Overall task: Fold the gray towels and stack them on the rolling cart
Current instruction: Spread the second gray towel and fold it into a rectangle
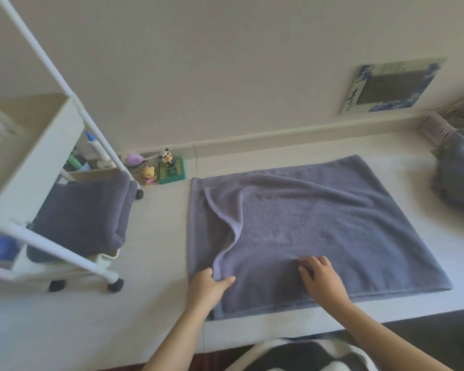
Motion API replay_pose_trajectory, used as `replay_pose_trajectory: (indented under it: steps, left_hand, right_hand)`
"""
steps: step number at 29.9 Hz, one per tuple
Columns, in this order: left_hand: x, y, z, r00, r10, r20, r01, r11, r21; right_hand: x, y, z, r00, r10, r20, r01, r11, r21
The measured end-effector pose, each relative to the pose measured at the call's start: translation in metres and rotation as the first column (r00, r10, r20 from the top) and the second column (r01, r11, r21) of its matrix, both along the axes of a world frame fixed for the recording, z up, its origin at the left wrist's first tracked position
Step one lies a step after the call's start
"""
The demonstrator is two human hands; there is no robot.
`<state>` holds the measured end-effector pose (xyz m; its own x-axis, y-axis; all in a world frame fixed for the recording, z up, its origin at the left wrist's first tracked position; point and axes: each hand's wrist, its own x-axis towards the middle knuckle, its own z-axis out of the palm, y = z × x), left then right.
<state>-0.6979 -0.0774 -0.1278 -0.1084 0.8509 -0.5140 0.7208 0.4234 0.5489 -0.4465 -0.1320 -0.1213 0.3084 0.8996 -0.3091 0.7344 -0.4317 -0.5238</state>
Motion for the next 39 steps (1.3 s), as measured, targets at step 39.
replay_pose_trajectory:
  steps: [39]
  left_hand:
    - [-0.055,-0.029,-0.014,0.952,0.295,0.084,-0.305,0.941,0.147]
  right_hand:
    - [0.045,-0.05,-0.003,0.781,-0.536,-0.321,0.605,0.776,0.177]
